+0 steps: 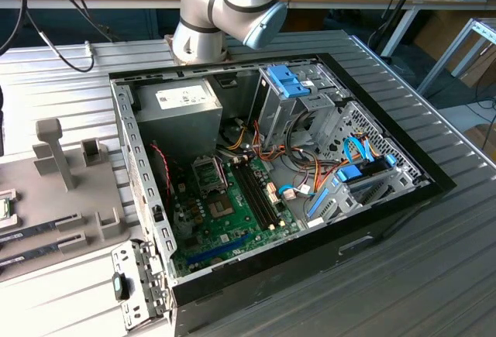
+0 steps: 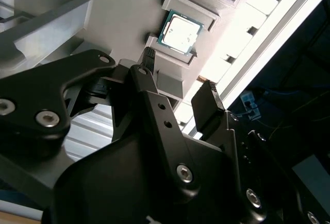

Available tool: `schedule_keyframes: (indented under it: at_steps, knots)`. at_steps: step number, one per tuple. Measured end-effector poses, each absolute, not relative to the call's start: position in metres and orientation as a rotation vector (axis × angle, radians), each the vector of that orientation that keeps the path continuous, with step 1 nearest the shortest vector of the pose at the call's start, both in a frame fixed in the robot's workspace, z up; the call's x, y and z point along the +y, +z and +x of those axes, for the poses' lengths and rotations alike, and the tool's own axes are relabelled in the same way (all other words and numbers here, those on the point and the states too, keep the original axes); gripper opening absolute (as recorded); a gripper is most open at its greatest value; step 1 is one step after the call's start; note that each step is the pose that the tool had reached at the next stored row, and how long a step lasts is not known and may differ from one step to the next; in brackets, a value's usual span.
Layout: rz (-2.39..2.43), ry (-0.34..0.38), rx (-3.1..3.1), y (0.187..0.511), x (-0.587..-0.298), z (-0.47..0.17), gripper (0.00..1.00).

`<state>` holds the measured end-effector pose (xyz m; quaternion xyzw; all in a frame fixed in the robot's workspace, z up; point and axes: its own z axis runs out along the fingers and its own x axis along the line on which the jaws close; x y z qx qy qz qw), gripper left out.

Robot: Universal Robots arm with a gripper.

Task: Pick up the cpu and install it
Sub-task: 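Pick up the cpu and move it towards the insertion slot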

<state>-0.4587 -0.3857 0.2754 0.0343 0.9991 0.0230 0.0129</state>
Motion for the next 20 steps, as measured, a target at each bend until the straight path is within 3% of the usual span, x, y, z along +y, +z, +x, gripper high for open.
schedule_keyframes:
  at_steps: [20]
  knots:
    - [0.096, 0.072, 3.114, 0.2720, -0.3857, -0.4587, 0.56]
